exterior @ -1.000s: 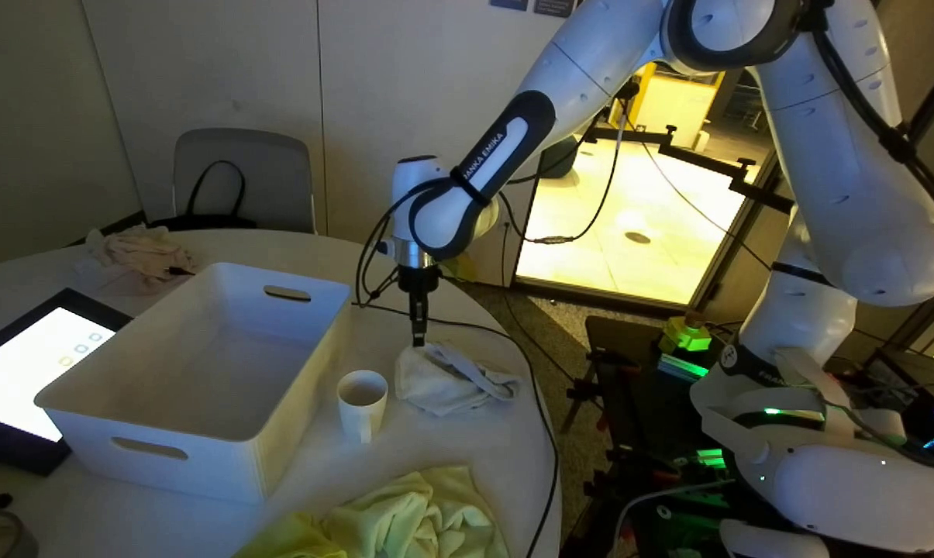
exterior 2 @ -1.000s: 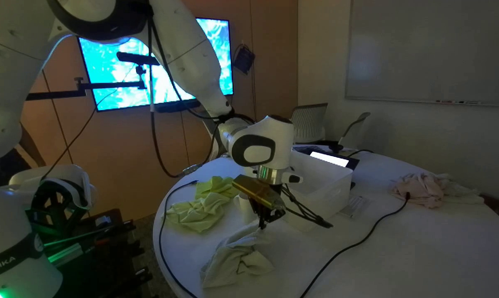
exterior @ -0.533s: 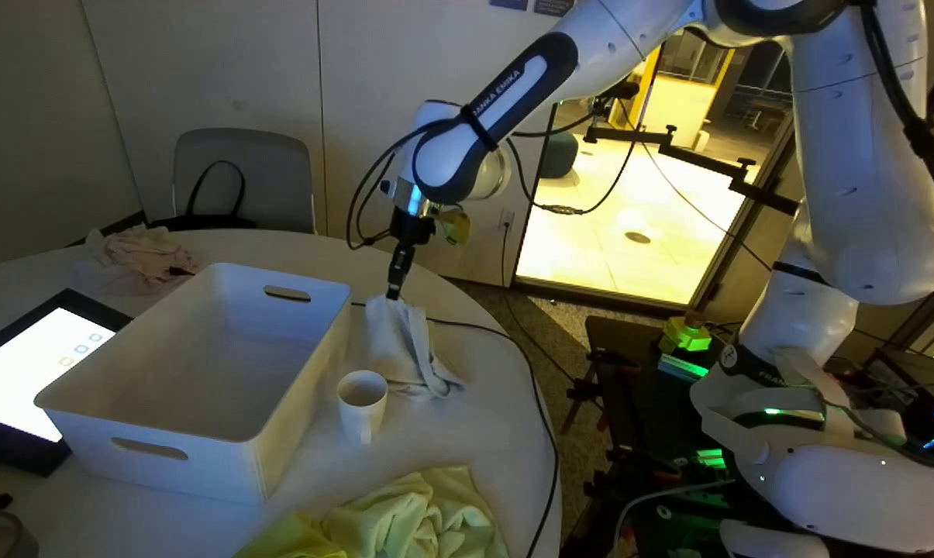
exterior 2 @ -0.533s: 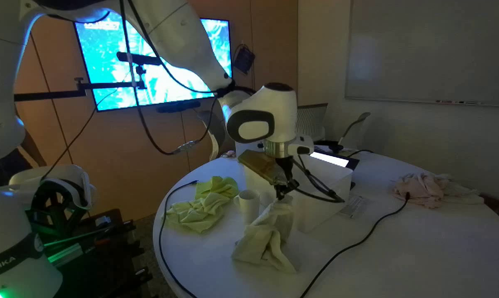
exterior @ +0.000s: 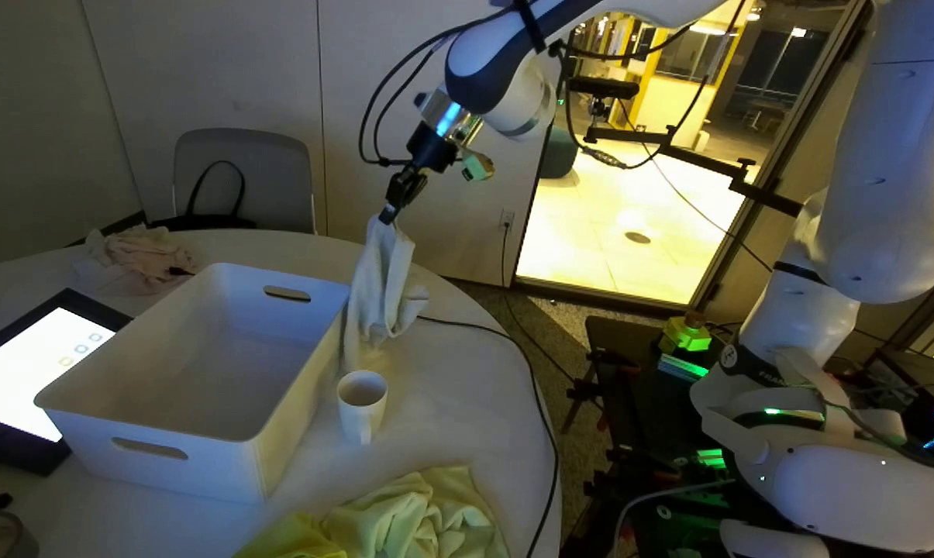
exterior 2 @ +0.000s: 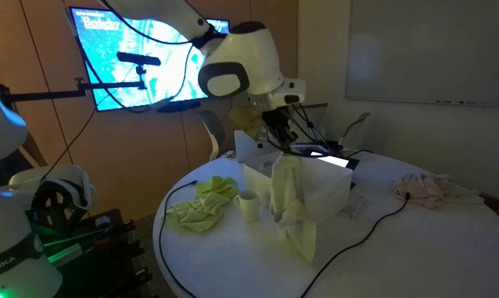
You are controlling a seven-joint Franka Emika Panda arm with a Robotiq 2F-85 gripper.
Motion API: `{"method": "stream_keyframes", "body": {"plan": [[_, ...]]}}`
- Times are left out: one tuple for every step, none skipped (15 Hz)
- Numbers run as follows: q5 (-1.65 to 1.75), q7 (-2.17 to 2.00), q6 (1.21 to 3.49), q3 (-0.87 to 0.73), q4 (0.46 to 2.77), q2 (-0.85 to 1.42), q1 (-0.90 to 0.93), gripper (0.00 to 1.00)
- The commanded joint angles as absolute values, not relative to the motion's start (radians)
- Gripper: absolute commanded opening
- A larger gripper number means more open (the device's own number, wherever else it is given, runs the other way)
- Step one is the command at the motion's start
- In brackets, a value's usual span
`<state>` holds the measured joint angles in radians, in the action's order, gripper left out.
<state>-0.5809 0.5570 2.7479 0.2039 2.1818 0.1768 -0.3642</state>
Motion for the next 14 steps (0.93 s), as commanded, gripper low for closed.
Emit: {"method": "stream_keyframes", "body": {"plan": [[-0.659, 0.551, 2.772, 0.221, 2.297, -0.023, -0.363, 0.01], [-0.652, 0.529, 2.767, 0.218, 2.311, -0.060, -0.357, 0.01], [-0.629, 0.496, 2.750, 0.215, 2.320, -0.096, -0.355, 0.01], [-0.598, 0.466, 2.708, 0.215, 2.326, -0.132, -0.355, 0.01], [-0.562, 0.430, 2.677, 0.101, 2.331, -0.162, -0.243, 0.01], [-0.522, 0.390, 2.639, 0.085, 2.334, -0.188, -0.226, 0.01], [-0.490, 0.344, 2.626, 0.061, 2.332, -0.209, -0.199, 0.01], [-0.458, 0.296, 2.609, 0.040, 2.330, -0.231, -0.175, 0.01], [-0.424, 0.237, 2.604, 0.026, 2.328, -0.250, -0.157, 0.01], [-0.388, 0.182, 2.589, 0.016, 2.321, -0.271, -0.144, 0.01], [-0.358, 0.122, 2.590, 0.011, 2.317, -0.286, -0.135, 0.01], [-0.330, 0.073, 2.585, 0.006, 2.309, -0.299, -0.130, 0.01], [-0.300, 0.014, 2.588, 0.006, 2.300, -0.311, -0.130, 0.01], [-0.279, -0.043, 2.604, 0.009, 2.297, -0.323, -0.130, 0.01]]}}
